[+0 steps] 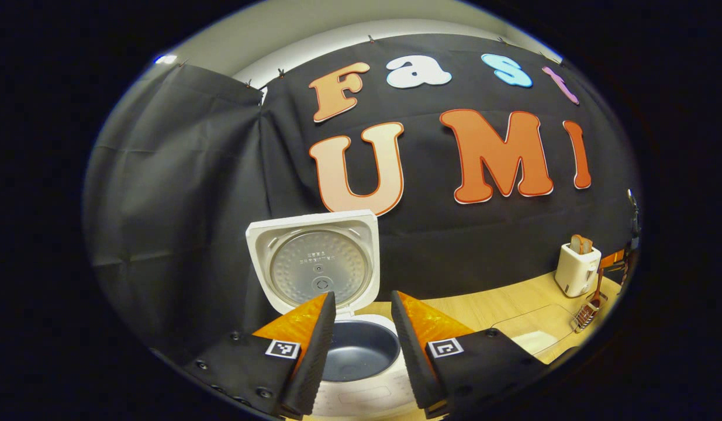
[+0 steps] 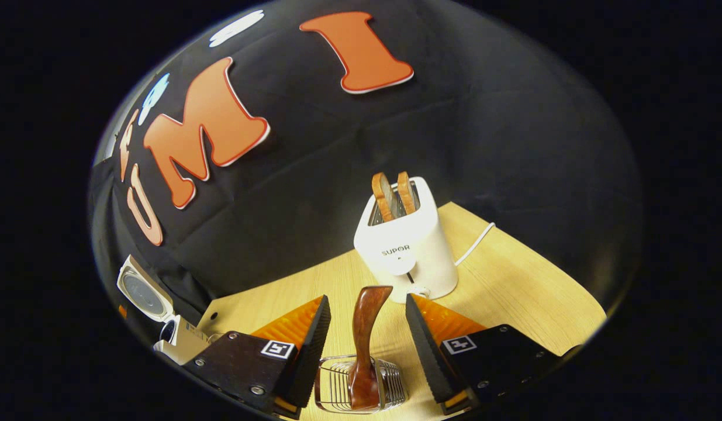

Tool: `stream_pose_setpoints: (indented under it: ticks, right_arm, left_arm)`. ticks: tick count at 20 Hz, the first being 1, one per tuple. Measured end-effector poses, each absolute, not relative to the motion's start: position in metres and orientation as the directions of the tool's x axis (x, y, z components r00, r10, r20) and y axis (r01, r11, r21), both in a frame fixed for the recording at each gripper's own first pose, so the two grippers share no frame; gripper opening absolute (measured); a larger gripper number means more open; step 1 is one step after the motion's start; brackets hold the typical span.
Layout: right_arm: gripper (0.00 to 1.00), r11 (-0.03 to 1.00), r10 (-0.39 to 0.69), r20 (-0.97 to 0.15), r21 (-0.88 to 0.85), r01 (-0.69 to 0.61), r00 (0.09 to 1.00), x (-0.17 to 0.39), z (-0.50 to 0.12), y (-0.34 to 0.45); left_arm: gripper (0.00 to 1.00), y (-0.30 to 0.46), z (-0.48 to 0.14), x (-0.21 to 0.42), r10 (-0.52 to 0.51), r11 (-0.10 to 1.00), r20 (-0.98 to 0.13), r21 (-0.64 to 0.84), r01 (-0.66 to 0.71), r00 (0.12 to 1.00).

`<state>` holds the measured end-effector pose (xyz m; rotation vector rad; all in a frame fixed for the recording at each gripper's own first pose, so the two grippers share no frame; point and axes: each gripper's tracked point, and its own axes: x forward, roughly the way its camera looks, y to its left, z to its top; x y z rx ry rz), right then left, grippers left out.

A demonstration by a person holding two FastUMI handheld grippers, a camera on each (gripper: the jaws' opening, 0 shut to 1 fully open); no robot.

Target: Close the left gripper, press the button to open the rice cooker; take a wooden spoon from the chopstick holder with the right hand, scoop a spoonful of rice and pour it into the rice cooker, then put the wooden spoon back into the chopstick holder.

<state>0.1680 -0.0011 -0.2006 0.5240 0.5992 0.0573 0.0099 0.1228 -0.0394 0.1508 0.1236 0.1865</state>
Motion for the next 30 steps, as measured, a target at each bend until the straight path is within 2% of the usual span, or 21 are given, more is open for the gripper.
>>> stream_pose_setpoints:
  ticks: [3, 5, 6, 7, 8, 9, 10, 11, 12, 16, 17, 18, 19, 23, 25, 26, 27, 28, 30]
  right_arm:
    - [0.71, 0.856, 0.221, -0.530, 0.507, 0.097, 0.819, 0.175, -0.202, 0.001]
    - [0.63, 0.861, 0.219, -0.565, 0.496, 0.115, 0.796, 0.175, -0.213, -0.001]
    - [0.46, 0.857, 0.217, -0.568, 0.500, 0.123, 0.794, 0.177, -0.214, -0.002]
    - [0.54, 0.848, 0.229, -0.564, 0.516, 0.122, 0.793, 0.180, -0.215, 0.000]
    - [0.37, 0.836, 0.252, -0.560, 0.537, 0.114, 0.790, 0.178, -0.214, 0.004]
    - [0.31, 0.830, 0.264, -0.554, 0.547, 0.107, 0.789, 0.176, -0.212, 0.006]
    - [0.31, 0.826, 0.268, -0.541, 0.555, 0.099, 0.797, 0.173, -0.207, 0.006]
    - [0.30, 0.822, 0.274, -0.523, 0.563, 0.085, 0.807, 0.170, -0.200, 0.006]
    - [0.28, 0.823, 0.272, -0.507, 0.563, 0.075, 0.818, 0.162, -0.194, 0.006]
    - [0.26, 0.844, 0.257, -0.455, 0.535, 0.031, 0.853, 0.139, -0.173, 0.004]
    - [0.26, 0.848, 0.253, -0.435, 0.530, 0.018, 0.864, 0.134, -0.169, 0.003]
    - [0.26, 0.845, 0.263, -0.414, 0.534, -0.002, 0.871, 0.130, -0.167, 0.006]
    - [0.24, 0.841, 0.274, -0.386, 0.540, -0.025, 0.881, 0.129, -0.164, 0.010]
    - [0.20, 0.822, 0.282, -0.326, 0.568, -0.052, 0.902, 0.133, -0.164, 0.019]
    - [0.20, 0.817, 0.285, -0.311, 0.573, -0.061, 0.907, 0.134, -0.165, 0.022]
    - [0.20, 0.818, 0.288, -0.296, 0.571, -0.073, 0.911, 0.136, -0.165, 0.022]
    - [0.20, 0.818, 0.290, -0.298, 0.570, -0.074, 0.909, 0.135, -0.166, 0.023]
    - [0.21, 0.821, 0.279, -0.296, 0.566, -0.068, 0.914, 0.138, -0.166, 0.022]
    - [0.25, 0.845, 0.253, -0.306, 0.532, -0.056, 0.918, 0.139, -0.173, 0.015]
  left_arm:
    - [0.66, 0.115, -0.044, 0.008, 0.181, 0.971, -0.117, 0.179, -0.158, 0.976]
    - [0.66, 0.113, -0.046, 0.009, 0.179, 0.972, -0.117, 0.177, -0.157, 0.977]
    - [0.61, 0.112, -0.045, 0.009, 0.174, 0.974, -0.114, 0.166, -0.154, 0.978]
    - [0.66, 0.110, -0.047, 0.009, 0.170, 0.976, -0.117, 0.158, -0.151, 0.978]
    - [0.66, 0.110, -0.047, 0.008, 0.173, 0.976, -0.118, 0.155, -0.154, 0.978]
    - [0.66, 0.112, -0.046, 0.007, 0.176, 0.976, -0.117, 0.153, -0.157, 0.977]
    - [0.61, 0.111, -0.046, 0.006, 0.176, 0.976, -0.120, 0.151, -0.158, 0.977]
    - [0.61, 0.112, -0.048, 0.005, 0.179, 0.976, -0.121, 0.149, -0.160, 0.976]
    - [0.66, 0.113, -0.048, 0.005, 0.181, 0.976, -0.122, 0.147, -0.163, 0.976]
    - [0.66, 0.112, -0.054, 0.005, 0.174, 0.980, -0.133, 0.125, -0.157, 0.976]
    - [0.61, 0.110, -0.057, 0.004, 0.168, 0.981, -0.136, 0.121, -0.152, 0.976]
    - [0.61, 0.109, -0.058, 0.004, 0.165, 0.982, -0.136, 0.116, -0.150, 0.977]
    - [0.66, 0.105, -0.058, 0.005, 0.156, 0.984, -0.137, 0.108, -0.142, 0.978]
    - [0.66, 0.098, -0.066, 0.007, 0.135, 0.989, -0.150, 0.081, -0.124, 0.979]
    - [0.66, 0.097, -0.067, 0.005, 0.131, 0.990, -0.151, 0.074, -0.121, 0.980]
    - [0.61, 0.097, -0.068, 0.005, 0.128, 0.990, -0.153, 0.069, -0.119, 0.980]
    - [0.61, 0.097, -0.070, 0.004, 0.128, 0.991, -0.156, 0.064, -0.119, 0.979]
    - [0.66, 0.098, -0.071, 0.004, 0.129, 0.991, -0.160, 0.060, -0.121, 0.979]
    - [0.66, 0.099, -0.075, 0.004, 0.130, 0.991, -0.167, 0.051, -0.123, 0.977]
